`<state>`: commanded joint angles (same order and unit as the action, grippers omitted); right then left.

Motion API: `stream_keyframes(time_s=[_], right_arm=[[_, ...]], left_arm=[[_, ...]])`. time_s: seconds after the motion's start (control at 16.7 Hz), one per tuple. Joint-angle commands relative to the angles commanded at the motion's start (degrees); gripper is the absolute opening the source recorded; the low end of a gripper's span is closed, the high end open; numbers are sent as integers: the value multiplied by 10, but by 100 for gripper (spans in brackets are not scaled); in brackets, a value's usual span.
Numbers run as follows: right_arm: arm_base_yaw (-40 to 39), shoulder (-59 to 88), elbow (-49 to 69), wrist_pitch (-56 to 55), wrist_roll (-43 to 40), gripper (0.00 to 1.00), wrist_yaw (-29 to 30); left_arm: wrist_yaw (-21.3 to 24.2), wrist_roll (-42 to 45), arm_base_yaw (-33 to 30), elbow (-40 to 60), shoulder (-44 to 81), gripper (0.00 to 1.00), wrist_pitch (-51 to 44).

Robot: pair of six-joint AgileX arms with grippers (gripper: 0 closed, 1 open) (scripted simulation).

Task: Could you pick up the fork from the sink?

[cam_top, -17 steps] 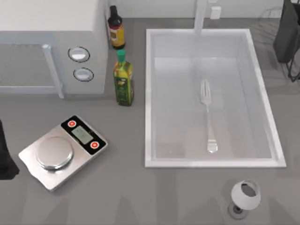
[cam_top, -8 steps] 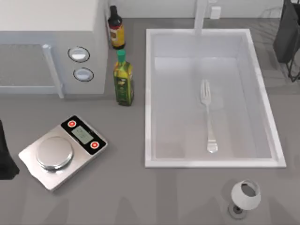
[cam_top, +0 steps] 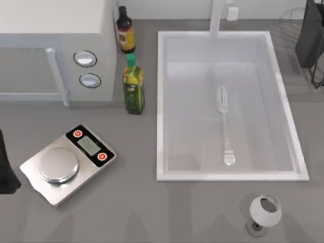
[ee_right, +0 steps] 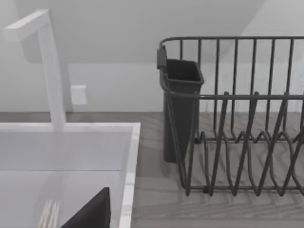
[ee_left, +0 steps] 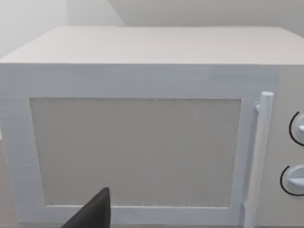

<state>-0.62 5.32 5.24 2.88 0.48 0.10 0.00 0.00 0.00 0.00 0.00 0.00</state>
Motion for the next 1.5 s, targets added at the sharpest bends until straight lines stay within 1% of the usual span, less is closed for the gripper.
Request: stream_keyframes(time_s=[0.18, 0.42, 1.2, 1.5], right_arm=[[-11, 95, 94, 52, 10, 100, 2], [-34, 278, 275, 154, 30, 100, 4], [-137, 1052, 1032, 588, 138, 100, 7], [-173, 1304, 1272, 729, 181, 100, 6]], left_arm=[[0, 0, 0, 0, 0, 100, 0], [0, 0, 0, 0, 0, 100, 0], [0, 0, 0, 0, 0, 100, 0], [0, 0, 0, 0, 0, 100, 0]])
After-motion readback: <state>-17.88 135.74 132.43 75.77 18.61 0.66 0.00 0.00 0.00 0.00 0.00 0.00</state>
